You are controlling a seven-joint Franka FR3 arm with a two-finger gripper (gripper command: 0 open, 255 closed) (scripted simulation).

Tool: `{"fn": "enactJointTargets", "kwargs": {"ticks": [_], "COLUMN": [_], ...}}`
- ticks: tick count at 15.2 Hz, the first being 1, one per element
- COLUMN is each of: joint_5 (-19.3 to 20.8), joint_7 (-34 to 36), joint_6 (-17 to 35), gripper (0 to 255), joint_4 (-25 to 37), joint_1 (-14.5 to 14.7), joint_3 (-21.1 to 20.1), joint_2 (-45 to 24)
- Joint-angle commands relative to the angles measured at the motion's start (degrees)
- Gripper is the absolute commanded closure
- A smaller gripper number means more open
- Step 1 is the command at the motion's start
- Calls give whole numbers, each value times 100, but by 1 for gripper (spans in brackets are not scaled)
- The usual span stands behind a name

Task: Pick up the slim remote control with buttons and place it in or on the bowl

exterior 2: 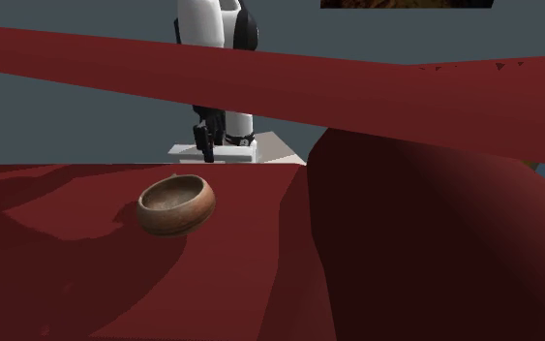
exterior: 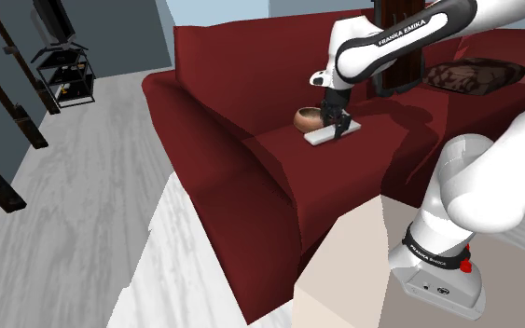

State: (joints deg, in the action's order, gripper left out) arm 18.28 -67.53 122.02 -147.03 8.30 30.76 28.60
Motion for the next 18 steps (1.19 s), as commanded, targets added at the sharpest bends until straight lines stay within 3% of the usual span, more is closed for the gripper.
{"fn": "enactJointTargets", "kwargs": {"ticks": [1, 18], "joint_5": [-15, -197], "joint_7": [-2, -37], "joint_6": [-178, -1584], "gripper": [255, 255], "joint_4": [103, 1146], "joint_1": [-3, 36], "joint_3": [-44, -383], "joint_2": [76, 440]}}
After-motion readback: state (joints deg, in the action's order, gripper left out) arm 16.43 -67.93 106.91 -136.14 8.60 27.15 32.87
